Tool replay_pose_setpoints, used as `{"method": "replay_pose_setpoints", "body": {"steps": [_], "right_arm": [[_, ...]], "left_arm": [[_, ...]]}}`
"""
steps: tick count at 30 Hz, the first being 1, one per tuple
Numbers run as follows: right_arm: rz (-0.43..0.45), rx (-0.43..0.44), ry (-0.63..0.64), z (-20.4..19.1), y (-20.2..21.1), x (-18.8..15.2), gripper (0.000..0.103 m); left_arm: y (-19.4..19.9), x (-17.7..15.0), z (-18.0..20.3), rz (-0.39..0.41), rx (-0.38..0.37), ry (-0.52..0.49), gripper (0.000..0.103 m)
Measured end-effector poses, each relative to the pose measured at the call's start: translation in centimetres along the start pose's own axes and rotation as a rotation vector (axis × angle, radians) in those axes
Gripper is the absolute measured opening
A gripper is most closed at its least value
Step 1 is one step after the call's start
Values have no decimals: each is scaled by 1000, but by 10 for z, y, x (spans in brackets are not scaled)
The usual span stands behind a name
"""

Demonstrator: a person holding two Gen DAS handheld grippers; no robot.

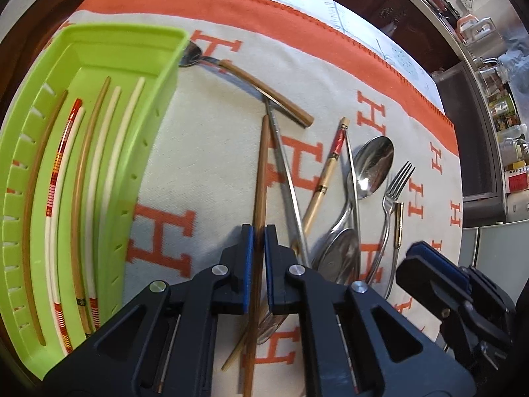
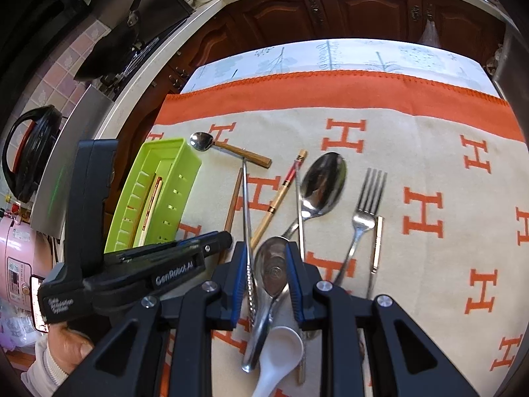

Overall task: Organize utensils
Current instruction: 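Lift the brown chopstick with the left tool while the right tool grasps a thin metal chopstick, then lower both chopsticks into the green tray and open both tools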

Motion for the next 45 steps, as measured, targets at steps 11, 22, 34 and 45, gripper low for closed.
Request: {"method": "replay_pose_setpoints", "body": {"steps": [11,22,34,45], "right_arm": [[-80,-49,85,-28,-53,13,24],[-96,-246,243,-43,-90,9,6],[-78,-23,62,-69,-32,4,5],[-16,214,-56,-162,7,4,5]], "left_arm": [[44,-18,-16,27,-55,16,4],[137,-12,-44,151,-29,-16,4],[175,2,-98,200,114,-61,4],[160,6,-121,227,130,-56,4]]}}
Point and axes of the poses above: each gripper's, at about its wrist camera, not at the fingertips, and y roughly against the way its jaws point, z to its right, x to its top, the point moved 8 cm from there along -y, roughly the way its jaws point, and after that the axes turned 9 degrees about -y, right-handed, at the moved point
